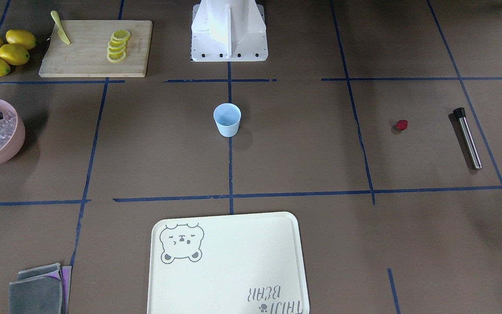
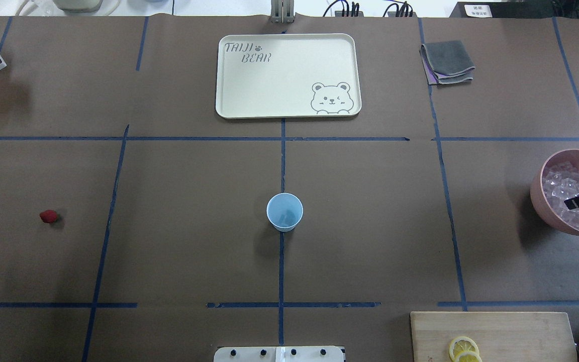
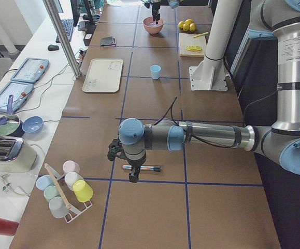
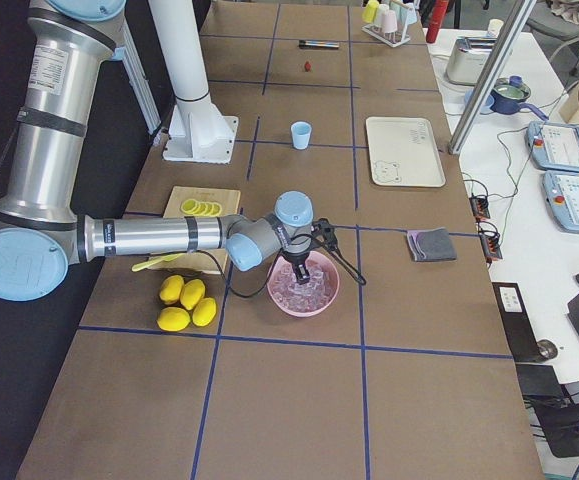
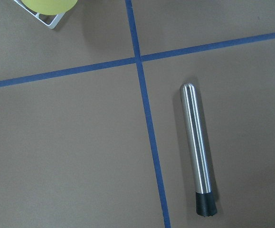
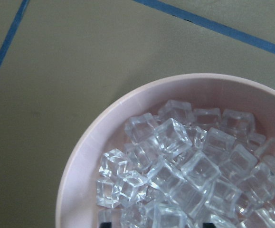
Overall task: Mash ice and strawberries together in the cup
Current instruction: 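Return the right gripper to the pink bowl and grasp another ice cube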
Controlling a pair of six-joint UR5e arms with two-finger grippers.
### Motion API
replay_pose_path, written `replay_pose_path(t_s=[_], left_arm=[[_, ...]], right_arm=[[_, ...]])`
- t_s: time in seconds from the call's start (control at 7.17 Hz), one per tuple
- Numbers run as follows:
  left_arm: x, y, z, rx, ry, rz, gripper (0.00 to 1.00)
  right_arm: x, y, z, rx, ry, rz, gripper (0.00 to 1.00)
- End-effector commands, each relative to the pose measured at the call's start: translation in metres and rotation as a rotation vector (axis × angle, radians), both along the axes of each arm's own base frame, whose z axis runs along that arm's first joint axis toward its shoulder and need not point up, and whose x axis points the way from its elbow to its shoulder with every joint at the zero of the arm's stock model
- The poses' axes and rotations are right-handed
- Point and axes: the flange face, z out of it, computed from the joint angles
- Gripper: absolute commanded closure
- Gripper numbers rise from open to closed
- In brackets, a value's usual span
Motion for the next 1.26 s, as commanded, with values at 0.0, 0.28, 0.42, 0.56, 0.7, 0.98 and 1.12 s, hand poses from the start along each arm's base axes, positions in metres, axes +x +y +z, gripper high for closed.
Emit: replay_pose_path(t_s=[0.0,0.28,0.42,0.56,0.7,0.98,1.12], left_arm=[[0.0,-0.0001,-0.0009,0.002,0.0,0.0,0.0],[0.0,-0.0001,-0.0009,0.002,0.0,0.0,0.0],[0.0,-0.0001,-0.0009,0.002,0.0,0.0,0.0],[0.0,-0.0001,-0.0009,0.002,0.0,0.0,0.0],[0.0,-0.0001,-0.0009,0.002,0.0,0.0,0.0],[0.0,-0.0001,-0.0009,0.002,0.0,0.0,0.0],[0.0,0.0,-0.0001,0.0,0.0,0.0,0.0]], right_arm=[[-0.0008,-0.0016,0.0014,-0.009,0.0,0.006,0.3],[-0.0026,-0.0039,-0.0017,-0.005,-0.001,0.008,0.33],[-0.0022,-0.0032,0.0001,-0.011,0.001,0.008,0.33],[-0.0022,-0.0032,0.0005,-0.014,0.003,0.008,0.33],[-0.0025,-0.0038,-0.0001,-0.012,0.002,0.008,0.34],[-0.0031,-0.0036,-0.0007,-0.017,0.002,0.01,0.36],[-0.0032,-0.0036,-0.0009,-0.016,0.001,0.01,0.36]])
